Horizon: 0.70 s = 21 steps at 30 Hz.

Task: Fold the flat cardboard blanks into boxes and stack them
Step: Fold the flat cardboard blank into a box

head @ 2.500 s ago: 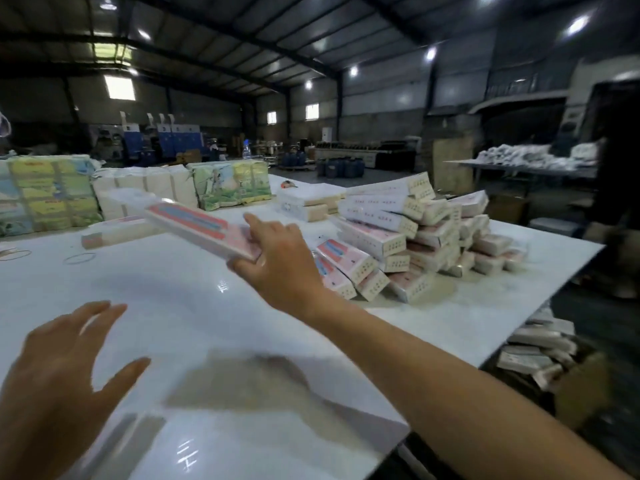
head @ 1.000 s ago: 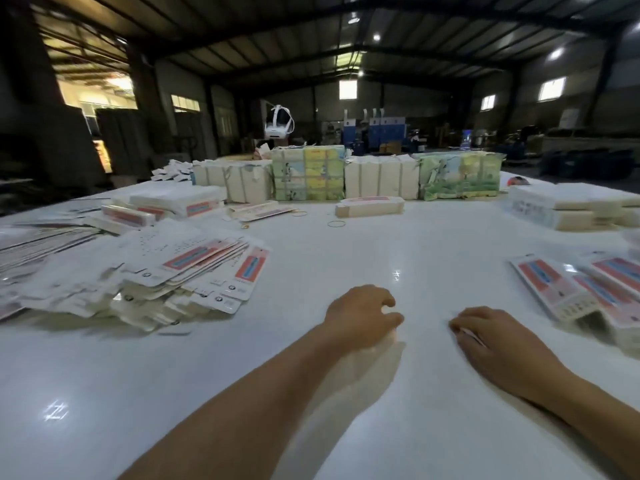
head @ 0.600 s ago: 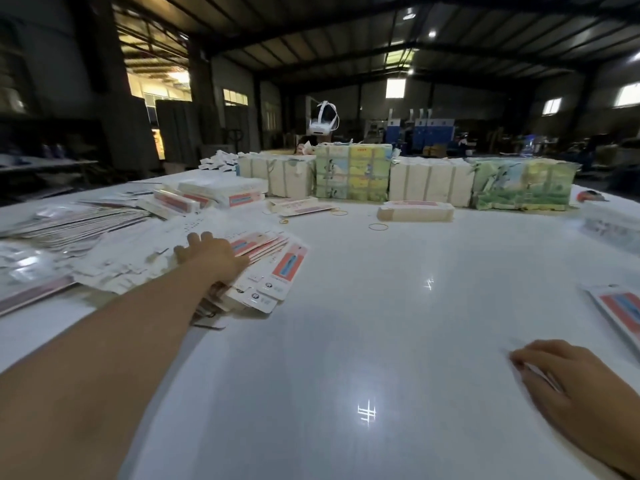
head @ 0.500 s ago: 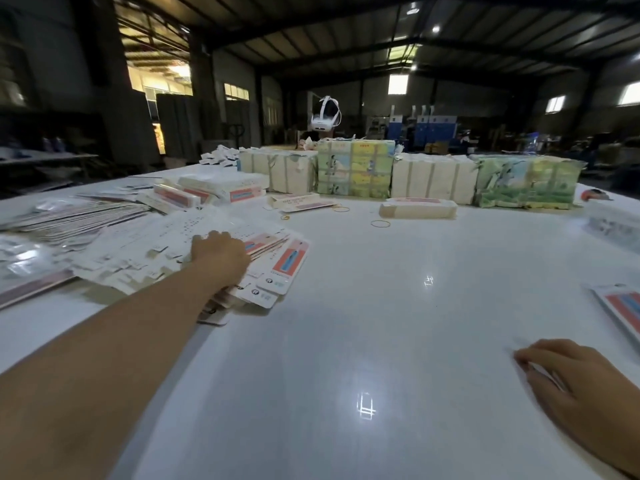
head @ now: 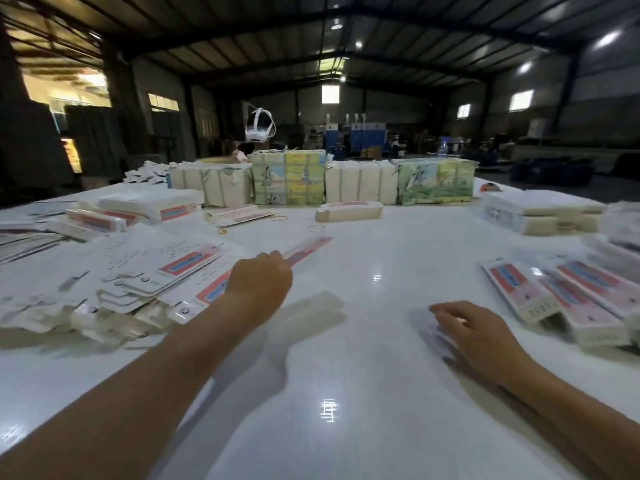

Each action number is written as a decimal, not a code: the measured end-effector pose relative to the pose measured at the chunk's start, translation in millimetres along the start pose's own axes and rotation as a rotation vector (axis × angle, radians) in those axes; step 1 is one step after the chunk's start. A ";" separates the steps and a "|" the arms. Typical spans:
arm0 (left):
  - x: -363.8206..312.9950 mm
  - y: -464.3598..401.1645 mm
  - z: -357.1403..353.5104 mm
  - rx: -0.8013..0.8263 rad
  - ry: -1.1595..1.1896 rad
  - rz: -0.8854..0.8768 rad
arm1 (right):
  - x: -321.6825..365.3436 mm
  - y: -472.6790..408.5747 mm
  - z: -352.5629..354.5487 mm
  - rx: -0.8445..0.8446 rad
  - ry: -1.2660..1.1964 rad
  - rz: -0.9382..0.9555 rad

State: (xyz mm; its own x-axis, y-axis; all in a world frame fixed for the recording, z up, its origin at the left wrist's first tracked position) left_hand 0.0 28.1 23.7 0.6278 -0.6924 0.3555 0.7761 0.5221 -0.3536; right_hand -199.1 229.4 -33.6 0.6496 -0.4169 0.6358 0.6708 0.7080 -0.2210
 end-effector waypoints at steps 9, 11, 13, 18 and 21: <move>-140.2 26.2 26.2 -0.362 0.224 -0.460 | -12.8 -12.1 11.2 0.182 -0.878 -0.584; -142.3 30.7 22.7 -0.406 0.270 -0.496 | -19.8 -11.3 1.6 0.134 -0.958 -0.568; -139.9 32.6 23.6 -0.476 0.335 -0.513 | -24.1 -9.4 -3.8 0.110 -1.008 -0.535; -131.5 26.3 11.4 -0.331 0.644 -0.320 | -16.4 0.2 -3.3 0.125 -0.974 -0.406; -127.3 20.0 -5.4 -0.116 0.671 -0.153 | 0.6 5.3 -4.3 0.209 -0.809 -0.185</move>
State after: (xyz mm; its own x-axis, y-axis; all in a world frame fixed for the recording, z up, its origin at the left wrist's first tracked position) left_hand -64.7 124.0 -33.3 0.3111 -0.9313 -0.1894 0.8181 0.3638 -0.4454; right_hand -193.6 230.4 -37.6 0.0273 -0.0573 0.9980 0.6096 0.7922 0.0289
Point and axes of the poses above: each hand's wrist, its own y-axis away from the middle knuckle, its own z-axis out of the back of the hand, x = y × z, the point moved 6 cm from there along -y, towards the middle knuckle, and after that the axes turned 12 degrees about y, right-handed, at the moved point
